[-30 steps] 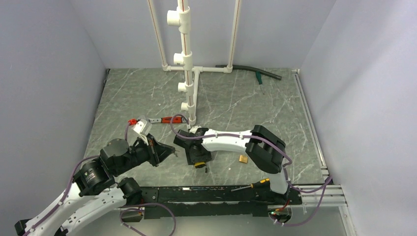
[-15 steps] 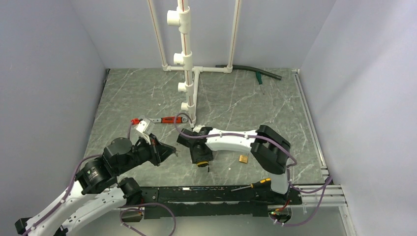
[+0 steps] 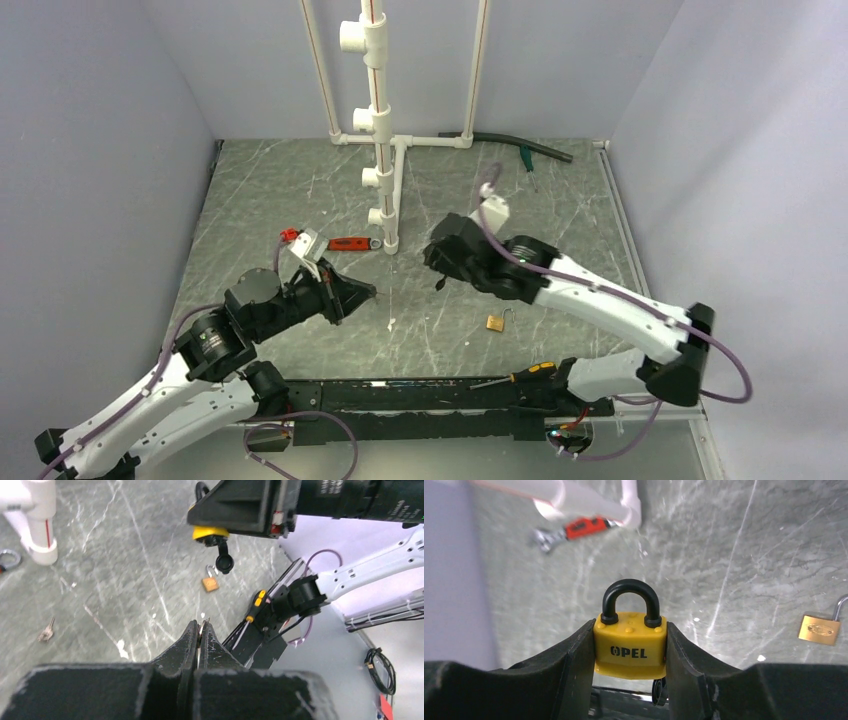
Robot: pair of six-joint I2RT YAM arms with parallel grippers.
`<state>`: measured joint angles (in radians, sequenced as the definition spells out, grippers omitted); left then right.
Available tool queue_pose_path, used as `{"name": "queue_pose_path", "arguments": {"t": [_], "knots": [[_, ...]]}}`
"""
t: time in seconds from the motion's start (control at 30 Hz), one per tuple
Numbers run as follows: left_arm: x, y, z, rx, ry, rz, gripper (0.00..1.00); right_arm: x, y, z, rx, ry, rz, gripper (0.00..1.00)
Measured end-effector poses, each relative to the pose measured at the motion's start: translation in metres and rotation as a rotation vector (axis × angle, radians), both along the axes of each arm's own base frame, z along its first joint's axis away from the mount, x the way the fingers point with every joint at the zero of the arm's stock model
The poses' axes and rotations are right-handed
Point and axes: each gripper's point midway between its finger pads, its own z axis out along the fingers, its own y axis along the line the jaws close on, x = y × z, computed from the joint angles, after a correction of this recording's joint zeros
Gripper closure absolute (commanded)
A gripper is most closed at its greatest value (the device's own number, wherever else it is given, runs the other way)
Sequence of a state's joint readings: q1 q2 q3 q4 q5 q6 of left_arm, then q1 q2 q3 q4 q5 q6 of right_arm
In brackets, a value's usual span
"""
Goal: Unlock with the key
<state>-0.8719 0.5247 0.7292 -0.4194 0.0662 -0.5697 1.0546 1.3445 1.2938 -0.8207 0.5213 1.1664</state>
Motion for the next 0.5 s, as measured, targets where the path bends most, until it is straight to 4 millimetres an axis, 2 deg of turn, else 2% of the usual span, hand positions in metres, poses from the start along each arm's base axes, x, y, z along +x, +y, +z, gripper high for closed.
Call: {"name": "queue_pose_path", "arguments": {"t": [0.13, 0.2, 0.33, 0.5], "knots": [[0.009, -0.013, 0.017, -0.069, -0.057, -0.005, 1.0, 0.009, -0.027, 0.047, 0.183, -0.072, -0.156, 1.0], [0.016, -0.02, 0.027, -0.103, -0.086, -0.007, 1.0, 0.013, -0.04, 0.062, 0.265, -0.083, -0.237, 1.0], [0.029, -0.037, 0.043, -0.158, -0.135, -0.011, 1.0, 0.019, -0.059, 0.082, 0.386, -0.093, -0.343, 1.0], [0.039, -0.055, 0.054, -0.208, -0.178, -0.032, 1.0, 0.021, -0.062, 0.097, 0.475, -0.111, -0.356, 1.0]]}}
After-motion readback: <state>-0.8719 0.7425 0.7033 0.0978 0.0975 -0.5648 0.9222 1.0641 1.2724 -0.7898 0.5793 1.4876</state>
